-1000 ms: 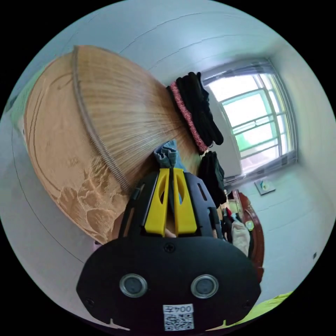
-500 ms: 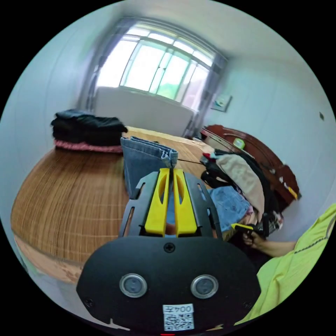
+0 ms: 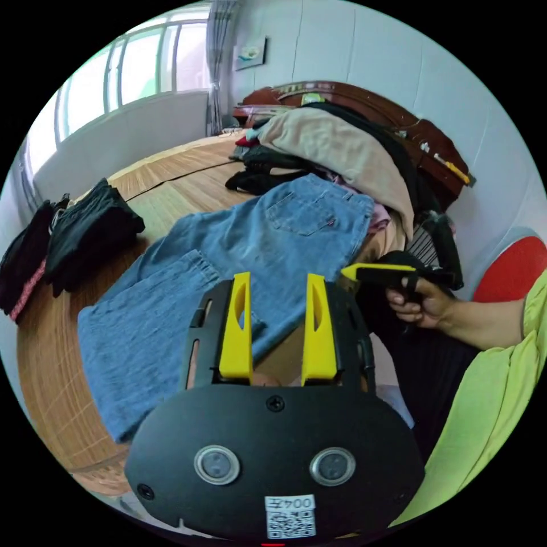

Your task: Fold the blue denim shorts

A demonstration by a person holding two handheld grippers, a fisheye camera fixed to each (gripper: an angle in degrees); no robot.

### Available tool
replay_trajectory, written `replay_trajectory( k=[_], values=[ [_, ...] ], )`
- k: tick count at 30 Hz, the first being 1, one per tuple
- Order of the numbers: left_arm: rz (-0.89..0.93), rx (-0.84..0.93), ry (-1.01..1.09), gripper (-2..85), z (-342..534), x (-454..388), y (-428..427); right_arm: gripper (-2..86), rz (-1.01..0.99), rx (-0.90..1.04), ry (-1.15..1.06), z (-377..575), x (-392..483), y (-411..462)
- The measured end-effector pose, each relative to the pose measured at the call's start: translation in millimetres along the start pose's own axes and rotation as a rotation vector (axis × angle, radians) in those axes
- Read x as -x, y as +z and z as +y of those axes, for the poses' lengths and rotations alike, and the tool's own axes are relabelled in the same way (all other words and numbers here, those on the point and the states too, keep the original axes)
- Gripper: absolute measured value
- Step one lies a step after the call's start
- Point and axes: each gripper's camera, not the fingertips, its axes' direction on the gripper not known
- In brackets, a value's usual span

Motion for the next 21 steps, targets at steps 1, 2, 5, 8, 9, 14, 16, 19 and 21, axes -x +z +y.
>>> replay_trajectory(
  k=[1, 2, 5, 8, 9, 14, 16, 19, 21],
  values=[
    [0.017, -0.045, -0.041, 12.8, 6, 4, -11, 1.2, -0.016, 0.001, -0.003, -2, -1, 1],
    [0.012, -0.091, -0.095, 12.8, 17, 17, -24, 2.9, -0.05, 0.007, -0.006, -6, -1, 4],
    [-0.018, -0.175, -0.358, 11.6, 66, 91, -52, 5.8, -0.152, 0.051, -0.033, -26, 7, 20],
    [0.008, -0.319, -0.657, 9.5, 137, 172, -75, 7.7, -0.235, 0.149, -0.069, -61, 23, 48],
    [0.013, -0.346, -0.715, 9.1, 152, 185, -77, 8.6, -0.269, 0.21, -0.048, -79, 27, 65],
    [0.154, -0.478, -1.055, 5.9, 257, 249, -60, 9.2, -0.395, 0.456, 0.182, -130, 9, 135],
    [0.195, -0.533, -1.071, 4.8, 271, 259, -65, 9.4, -0.362, 0.49, 0.198, -137, 5, 149],
    [0.261, -0.548, -1.078, 3.4, 287, 274, -69, 10.2, -0.386, 0.515, 0.199, -147, 3, 161],
    [0.281, -0.557, -1.078, 2.8, 295, 280, -73, 10.9, -0.431, 0.524, 0.22, -155, -1, 169]
  ],
)
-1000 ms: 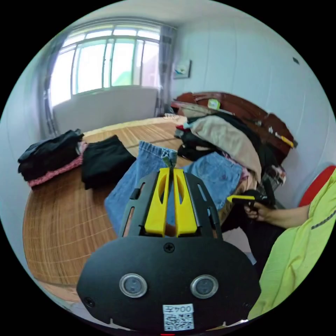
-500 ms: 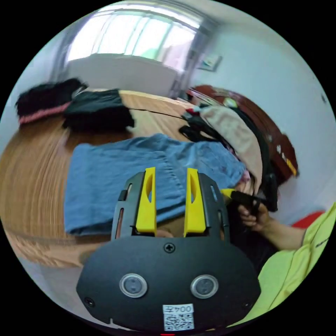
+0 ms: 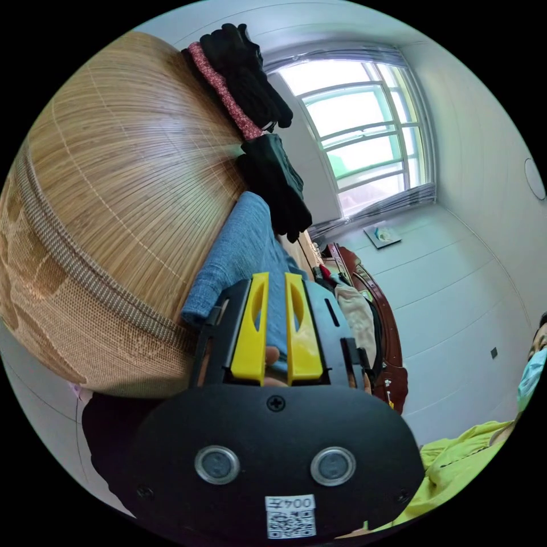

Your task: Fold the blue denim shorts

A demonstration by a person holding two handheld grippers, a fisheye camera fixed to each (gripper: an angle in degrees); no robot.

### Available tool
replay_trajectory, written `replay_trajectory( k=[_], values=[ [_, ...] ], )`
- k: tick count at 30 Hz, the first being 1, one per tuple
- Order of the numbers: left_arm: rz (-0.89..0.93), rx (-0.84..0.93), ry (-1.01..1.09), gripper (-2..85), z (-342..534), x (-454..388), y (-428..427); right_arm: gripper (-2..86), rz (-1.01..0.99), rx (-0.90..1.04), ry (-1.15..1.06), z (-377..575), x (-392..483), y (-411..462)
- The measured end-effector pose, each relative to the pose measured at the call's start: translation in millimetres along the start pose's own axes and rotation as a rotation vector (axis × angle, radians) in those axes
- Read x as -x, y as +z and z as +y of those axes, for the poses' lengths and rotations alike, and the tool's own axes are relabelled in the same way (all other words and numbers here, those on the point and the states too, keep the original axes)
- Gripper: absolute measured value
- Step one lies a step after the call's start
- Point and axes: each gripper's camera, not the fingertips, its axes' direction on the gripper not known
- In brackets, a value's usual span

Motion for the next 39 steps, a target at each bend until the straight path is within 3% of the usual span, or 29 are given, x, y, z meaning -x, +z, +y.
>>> replay_trajectory(
  k=[13, 16, 21, 26, 30, 35, 37, 39],
  values=[
    [0.031, -0.015, -0.026, 1.5, -15, 33, -51, 6.9, -0.055, 0.008, -0.009, -51, 16, 17],
    [0.046, -0.024, -0.006, 1.3, -15, 35, -62, 5.0, 0.038, -0.038, -0.063, -58, 46, 16],
    [0.109, -0.037, 0.074, 1.1, -13, 32, -81, 4.2, 0.446, -0.153, -0.413, -47, 154, 0],
    [0.123, -0.011, 0.064, 1.1, -14, 39, -90, 4.4, 0.372, -0.081, -0.178, -67, 111, 1],
    [0.15, -0.043, 0.054, 1.2, -10, 44, -104, 4.0, 0.384, -0.188, -0.263, -51, 154, -15],
    [0.173, -0.084, 0.0, 1.2, -7, 57, -115, 4.1, 0.434, -0.119, -0.168, -58, 149, -6],
    [0.165, -0.088, -0.003, 1.1, -4, 57, -115, 4.2, 0.391, -0.17, -0.174, -53, 161, -11],
    [0.161, -0.092, 0.0, 1.1, 0, 56, -115, 4.4, 0.484, -0.188, -0.208, -50, 182, -5]
  ],
)
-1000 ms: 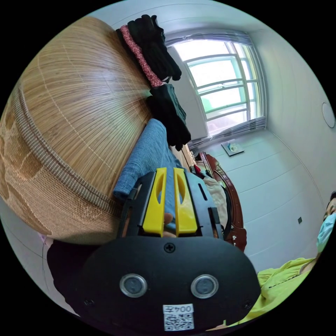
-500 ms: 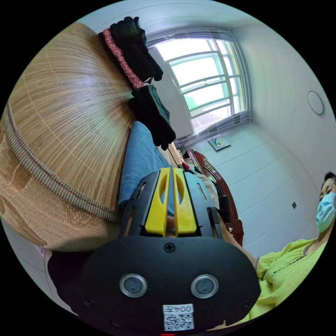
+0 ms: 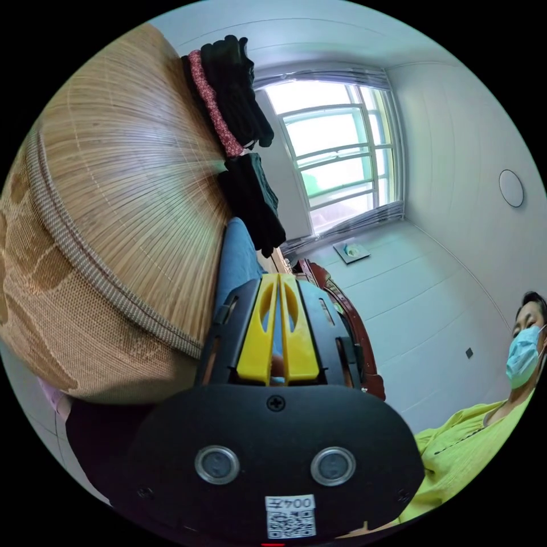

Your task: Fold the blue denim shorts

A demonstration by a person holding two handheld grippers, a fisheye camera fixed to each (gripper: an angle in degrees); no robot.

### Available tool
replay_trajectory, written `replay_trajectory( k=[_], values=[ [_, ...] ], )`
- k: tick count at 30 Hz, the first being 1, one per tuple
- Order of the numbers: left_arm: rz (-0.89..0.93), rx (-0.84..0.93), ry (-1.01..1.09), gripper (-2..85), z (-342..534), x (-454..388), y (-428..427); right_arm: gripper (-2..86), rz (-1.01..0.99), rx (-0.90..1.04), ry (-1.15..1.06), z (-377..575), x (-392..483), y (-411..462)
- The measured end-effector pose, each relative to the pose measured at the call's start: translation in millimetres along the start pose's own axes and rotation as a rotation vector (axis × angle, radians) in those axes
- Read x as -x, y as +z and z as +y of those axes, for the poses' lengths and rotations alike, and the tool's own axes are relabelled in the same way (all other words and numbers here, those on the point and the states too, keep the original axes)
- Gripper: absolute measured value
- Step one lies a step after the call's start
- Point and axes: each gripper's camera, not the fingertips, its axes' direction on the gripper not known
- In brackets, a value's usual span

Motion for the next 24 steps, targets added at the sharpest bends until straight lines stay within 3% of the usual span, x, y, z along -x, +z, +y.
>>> replay_trajectory(
  k=[7, 10, 12, 14, 17, 20, 21, 24],
  values=[
    [-0.033, -0.099, -0.035, 1.7, 15, 4, -10, 6.9, -0.02, 0.045, 0.133, -8, 15, 7],
    [-0.112, -0.117, -0.03, 1.9, 26, -6, -19, 7.8, 0.176, -0.082, 0.11, 2, 55, -20],
    [-0.18, -0.063, 0.024, 2.1, 32, -23, -20, 8.8, 0.395, -0.225, -0.08, 10, 115, -32],
    [-0.35, 0.049, 0.147, 2.7, 46, -57, -13, 9.3, 0.441, -0.259, -0.251, 10, 157, -26],
    [-0.484, 0.098, 0.306, 4.1, 70, -93, 4, 9.2, 0.456, -0.177, -0.399, -3, 196, 8],
    [-0.579, 0.146, 0.351, 5.6, 85, -102, 31, 8.5, 0.541, 0.059, -0.394, -18, 192, 62],
    [-0.604, 0.161, 0.34, 5.9, 87, -101, 36, 8.6, 0.513, -0.007, -0.407, -15, 192, 60],
    [-0.742, 0.21, 0.326, 7.1, 96, -101, 61, 8.6, 0.463, 0.072, -0.328, -32, 198, 57]
  ],
)
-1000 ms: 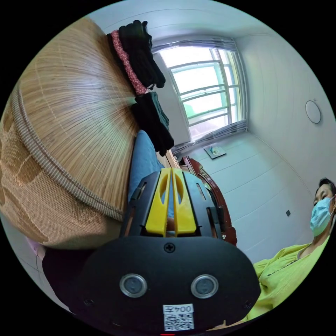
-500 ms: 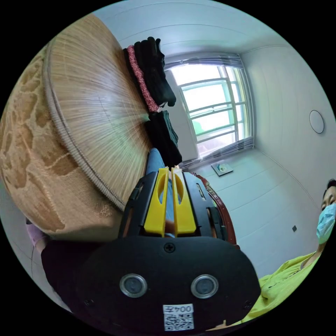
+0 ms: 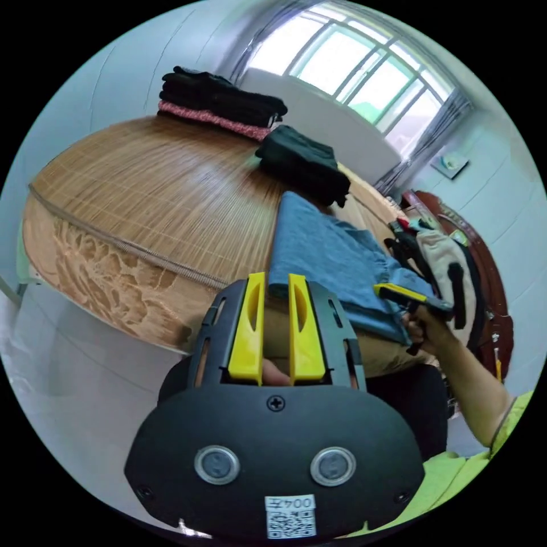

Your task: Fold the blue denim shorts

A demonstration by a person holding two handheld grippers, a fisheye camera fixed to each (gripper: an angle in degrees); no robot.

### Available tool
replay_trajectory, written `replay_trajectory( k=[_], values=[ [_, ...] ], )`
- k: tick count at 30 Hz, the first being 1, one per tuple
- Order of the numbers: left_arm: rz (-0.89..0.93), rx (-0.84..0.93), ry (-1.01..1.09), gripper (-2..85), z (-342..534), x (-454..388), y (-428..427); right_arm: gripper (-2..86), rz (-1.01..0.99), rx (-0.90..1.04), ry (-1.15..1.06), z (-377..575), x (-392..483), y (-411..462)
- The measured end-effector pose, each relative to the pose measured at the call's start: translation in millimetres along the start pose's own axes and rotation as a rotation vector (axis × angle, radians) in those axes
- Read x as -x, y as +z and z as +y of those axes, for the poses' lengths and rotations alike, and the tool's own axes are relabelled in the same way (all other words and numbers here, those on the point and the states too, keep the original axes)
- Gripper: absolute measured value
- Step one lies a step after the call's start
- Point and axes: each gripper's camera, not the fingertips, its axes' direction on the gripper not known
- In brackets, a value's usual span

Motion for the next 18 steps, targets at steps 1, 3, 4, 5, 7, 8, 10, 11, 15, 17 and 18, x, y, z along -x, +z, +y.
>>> replay_trajectory(
  k=[1, 3, 4, 5, 7, 8, 10, 11, 15, 17, 18],
  values=[
    [-0.068, 0.008, 0.034, 7.5, 2, -13, 4, 8.6, -0.004, 0.02, 0.002, -4, 1, -1],
    [-0.174, 0.024, 0.111, 8.2, 7, -35, 11, 8.6, 0.007, 0.058, -0.026, -16, 8, -4],
    [-0.237, 0.042, 0.159, 8.5, 10, -49, 19, 8.6, 0.011, 0.062, -0.032, -18, 10, -5],
    [-0.284, 0.063, 0.203, 8.7, 14, -61, 28, 8.6, 0.018, 0.064, -0.041, -20, 13, -6],
    [-0.322, 0.099, 0.245, 8.6, 19, -73, 41, 8.6, 0.013, 0.06, -0.033, -23, 15, -9],
    [-0.334, 0.107, 0.251, 8.5, 21, -78, 46, 8.6, 0.008, 0.056, -0.025, -24, 16, -11],
    [-0.33, 0.098, 0.244, 8.1, 25, -82, 50, 8.6, 0.016, 0.048, -0.026, -25, 20, -13],
    [-0.323, 0.091, 0.235, 7.8, 27, -83, 51, 8.6, 0.028, 0.042, -0.035, -26, 23, -14],
    [-0.287, 0.065, 0.219, 6.6, 31, -88, 55, 8.6, 0.021, 0.036, -0.028, -29, 25, -19],
    [-0.28, 0.049, 0.242, 5.2, 34, -97, 62, 8.6, 0.017, 0.033, -0.029, -30, 26, -21],
    [-0.287, 0.051, 0.25, 4.9, 34, -100, 64, 8.6, 0.018, 0.031, -0.03, -30, 26, -22]
  ],
)
